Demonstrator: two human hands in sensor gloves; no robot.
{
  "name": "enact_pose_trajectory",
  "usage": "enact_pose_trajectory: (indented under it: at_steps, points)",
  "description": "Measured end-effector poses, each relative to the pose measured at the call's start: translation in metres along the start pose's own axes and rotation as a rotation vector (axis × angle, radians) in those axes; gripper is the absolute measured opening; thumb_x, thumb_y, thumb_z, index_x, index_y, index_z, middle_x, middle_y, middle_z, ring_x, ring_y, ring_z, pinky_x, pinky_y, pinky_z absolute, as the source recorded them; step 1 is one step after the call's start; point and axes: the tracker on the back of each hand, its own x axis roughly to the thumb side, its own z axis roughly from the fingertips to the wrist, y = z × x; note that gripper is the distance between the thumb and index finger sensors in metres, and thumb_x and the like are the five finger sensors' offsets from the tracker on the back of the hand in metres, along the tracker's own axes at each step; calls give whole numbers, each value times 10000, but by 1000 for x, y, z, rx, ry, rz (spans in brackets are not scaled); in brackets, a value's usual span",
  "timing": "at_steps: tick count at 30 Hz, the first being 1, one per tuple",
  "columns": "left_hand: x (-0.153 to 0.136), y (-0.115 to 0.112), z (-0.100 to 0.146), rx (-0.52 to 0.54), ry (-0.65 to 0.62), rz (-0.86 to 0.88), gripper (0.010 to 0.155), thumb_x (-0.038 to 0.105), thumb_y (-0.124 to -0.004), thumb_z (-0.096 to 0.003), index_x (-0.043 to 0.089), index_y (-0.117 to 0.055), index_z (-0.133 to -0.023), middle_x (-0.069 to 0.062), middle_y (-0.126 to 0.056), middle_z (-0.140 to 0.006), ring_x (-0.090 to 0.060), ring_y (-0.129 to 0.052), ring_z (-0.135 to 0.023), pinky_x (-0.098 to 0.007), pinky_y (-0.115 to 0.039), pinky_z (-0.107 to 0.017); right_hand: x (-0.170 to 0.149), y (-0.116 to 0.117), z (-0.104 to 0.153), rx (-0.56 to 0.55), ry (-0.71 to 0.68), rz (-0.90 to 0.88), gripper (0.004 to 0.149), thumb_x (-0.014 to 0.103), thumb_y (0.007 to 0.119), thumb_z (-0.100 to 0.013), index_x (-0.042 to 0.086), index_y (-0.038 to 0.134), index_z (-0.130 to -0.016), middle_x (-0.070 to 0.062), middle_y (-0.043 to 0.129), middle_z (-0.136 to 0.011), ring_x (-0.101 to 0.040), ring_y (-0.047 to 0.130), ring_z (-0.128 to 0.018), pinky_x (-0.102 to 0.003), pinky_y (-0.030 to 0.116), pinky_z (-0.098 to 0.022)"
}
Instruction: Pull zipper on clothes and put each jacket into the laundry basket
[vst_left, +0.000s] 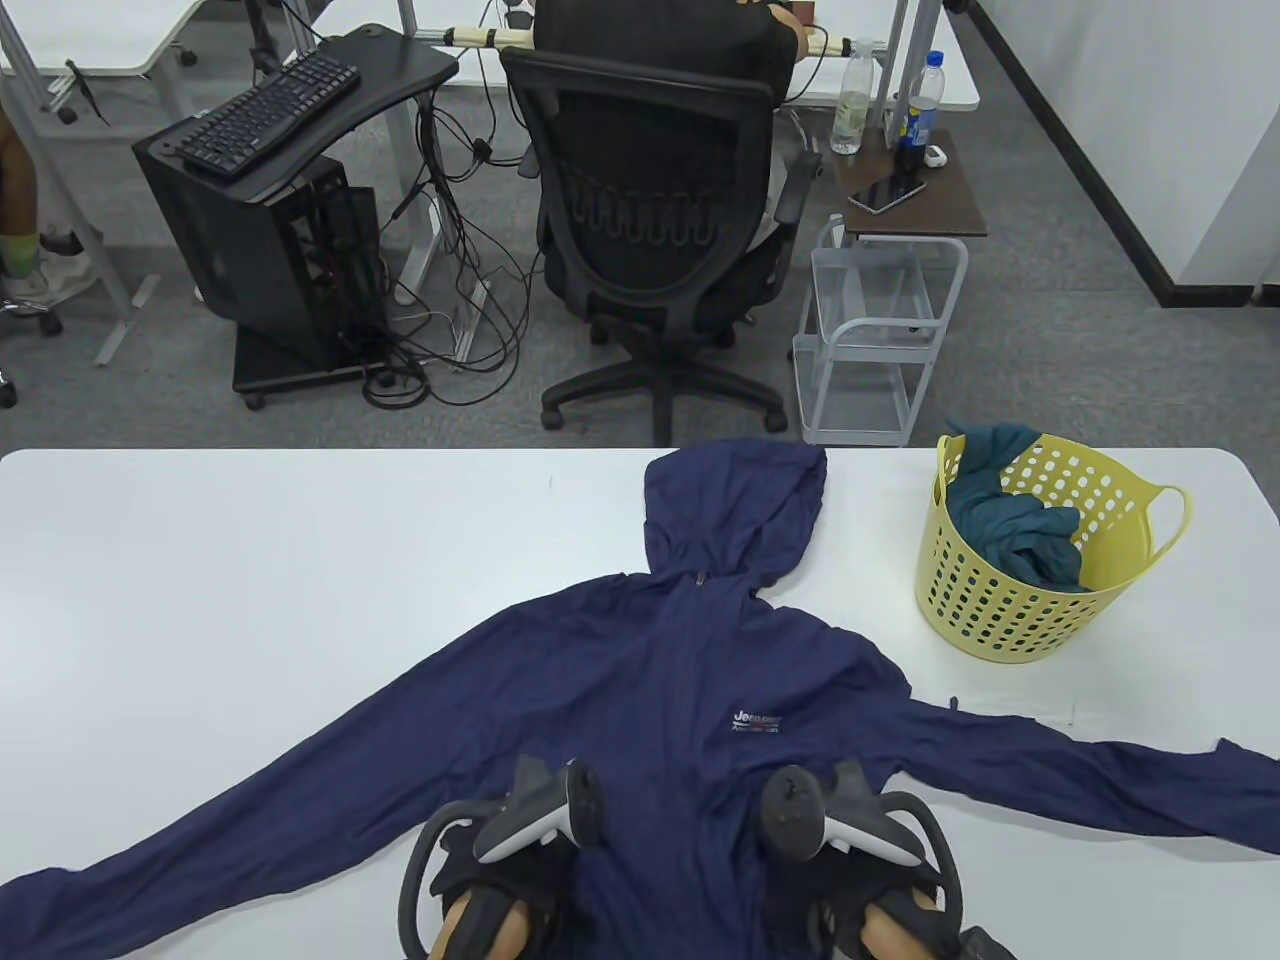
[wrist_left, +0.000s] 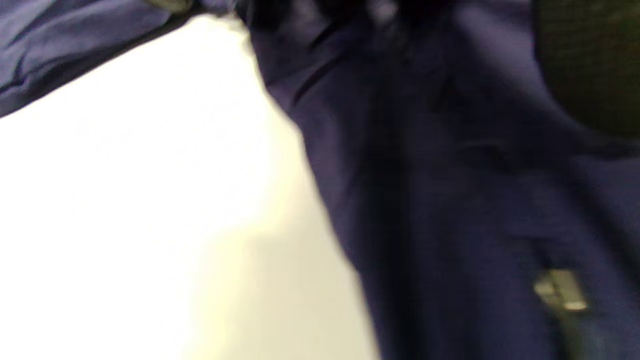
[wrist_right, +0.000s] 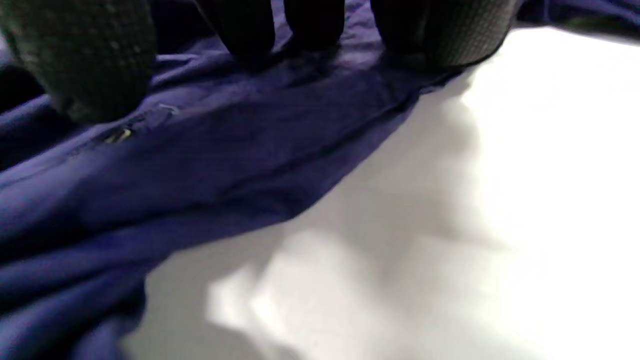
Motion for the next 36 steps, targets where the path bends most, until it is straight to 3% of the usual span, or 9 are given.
enact_pose_trajectory:
  at_steps: [3, 8, 14, 17, 21, 24, 28, 33, 36]
  points:
    - [-24, 9, -26, -18, 70, 30, 1103, 642, -875, -162, 543, -125, -965, 156, -12, -1152, -265, -61, -1097, -642, -273, -760, -20, 1, -16, 19, 74, -27, 860, 518, 868, -400, 390, 354, -1077, 24, 191, -1195, -492, 218, -1043, -645, 438, -724]
    - [-54, 30, -45, 144, 145, 40, 998, 603, -829, -173, 588, -251, -986, 141, -152, -1199, -259, -116, -1111, -635, -292, -764, -53, -7, -35, 7, 180, -106, 753, 336, 747, -467, 477, 272, -1035, 138, 95, -1164, -403, 41, -1038, -630, 300, -753]
    - [-74, 33, -55, 531, 344, 57, 811, 644, -707, -259, 586, -374, -996, 147, -404, -1205, -257, -332, -1129, -623, -410, -760, -77, -17, -45, -266, 305, -76, 662, 309, 700, -468, 464, 392, -1033, 119, 250, -1189, -393, 199, -1079, -629, 372, -753]
    - [-69, 35, -49, 539, 322, 32, 745, 642, -688, -317, 576, -404, -1002, 147, -462, -1198, -266, -409, -1122, -619, -456, -751, -71, -21, -40, -363, 320, 8, 640, 321, 744, -467, 445, 469, -1032, 109, 361, -1192, -390, 307, -1089, -620, 429, -747]
    - [-55, 49, -16, 574, 181, 59, 730, 599, -749, -335, 551, -468, -1007, 127, -479, -1196, -286, -401, -1119, -641, -443, -743, -48, -36, -18, -491, 227, 91, 595, 330, 815, -463, 386, 608, -1018, 100, 517, -1175, -359, 458, -1085, -608, 497, -737]
    - [-35, 59, 21, 580, -20, 59, 603, 576, -799, -331, 525, -712, -926, 122, -637, -1129, -273, -506, -1079, -634, -473, -734, -13, -42, 7, -526, -18, 41, 556, 385, 867, -441, 352, 729, -978, 75, 671, -1130, -361, 588, -1037, -580, 560, -720]
    - [4, 53, 49, 492, -266, -2, 464, 574, -836, -323, 488, -904, -773, 141, -892, -945, -209, -808, -911, -568, -634, -681, 42, -20, 17, -289, -337, 74, 560, 516, 872, -419, 387, 769, -955, 87, 733, -1103, -340, 728, -972, -553, 667, -677]
    - [33, 33, 50, 353, -396, -50, 468, 572, -818, -332, 471, -906, -781, 141, -956, -900, -196, -921, -813, -542, -686, -652, 47, 6, -16, -49, -181, 182, 804, 614, 841, -378, 424, 459, -1060, 78, 319, -1207, -380, 441, -1069, -611, 516, -731]
    - [35, 26, 57, 361, -433, -33, 506, 577, -811, -337, 478, -867, -830, 129, -912, -968, -223, -906, -845, -557, -672, -658, 32, -4, -33, -129, -108, 113, 754, 542, 836, -405, 424, 477, -1058, 86, 347, -1211, -380, 425, -1095, -629, 457, -747]
